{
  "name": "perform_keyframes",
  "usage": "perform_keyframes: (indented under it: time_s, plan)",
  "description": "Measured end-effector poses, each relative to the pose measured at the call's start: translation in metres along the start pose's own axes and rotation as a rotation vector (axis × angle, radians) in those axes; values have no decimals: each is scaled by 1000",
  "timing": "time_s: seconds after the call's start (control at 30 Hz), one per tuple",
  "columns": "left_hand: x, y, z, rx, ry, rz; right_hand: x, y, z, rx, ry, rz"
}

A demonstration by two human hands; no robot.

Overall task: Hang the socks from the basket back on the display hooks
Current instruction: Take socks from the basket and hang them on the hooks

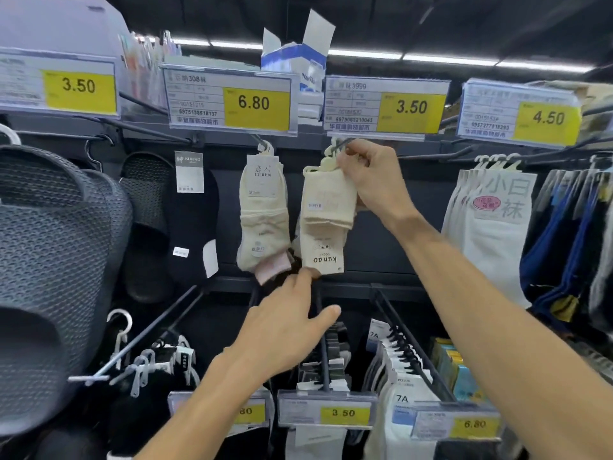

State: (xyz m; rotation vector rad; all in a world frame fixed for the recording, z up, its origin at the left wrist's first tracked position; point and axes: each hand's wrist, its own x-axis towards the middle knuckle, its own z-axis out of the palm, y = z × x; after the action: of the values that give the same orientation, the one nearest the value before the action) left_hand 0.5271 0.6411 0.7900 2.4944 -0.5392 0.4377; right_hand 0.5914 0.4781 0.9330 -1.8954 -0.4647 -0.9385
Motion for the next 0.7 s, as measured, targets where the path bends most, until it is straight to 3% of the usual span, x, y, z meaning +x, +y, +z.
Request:
perform_keyframes:
  time_s: [0.13,0.23,0.3,0.4,0.47,0.53,0.6,0.7]
  plan:
    - [-5,-4,0,-6,-74,-11,-8,5,2,5,-36,85]
    - [-9,-3,0,-33,-42,3,-23,6,-4,-185,-18,72]
    - [-15,6,4,-120,123,84,-54,3,-12,-291,15,37]
    - [-36,39,18,-426,443,372,-143,-9,-38,-200,55,-56]
    - [-59,70,43,-573,486,545,-215,-11,-63,-142,60,-83]
    - [-90,105,87,-677,374,643,-287,-7,-90,-102,79,26]
    - [-128,136,145,-752,155,591,-359,6,-124,-74,140,240]
    - [-203,169,250,-661,-376,389,-488,41,-181,-229,171,650]
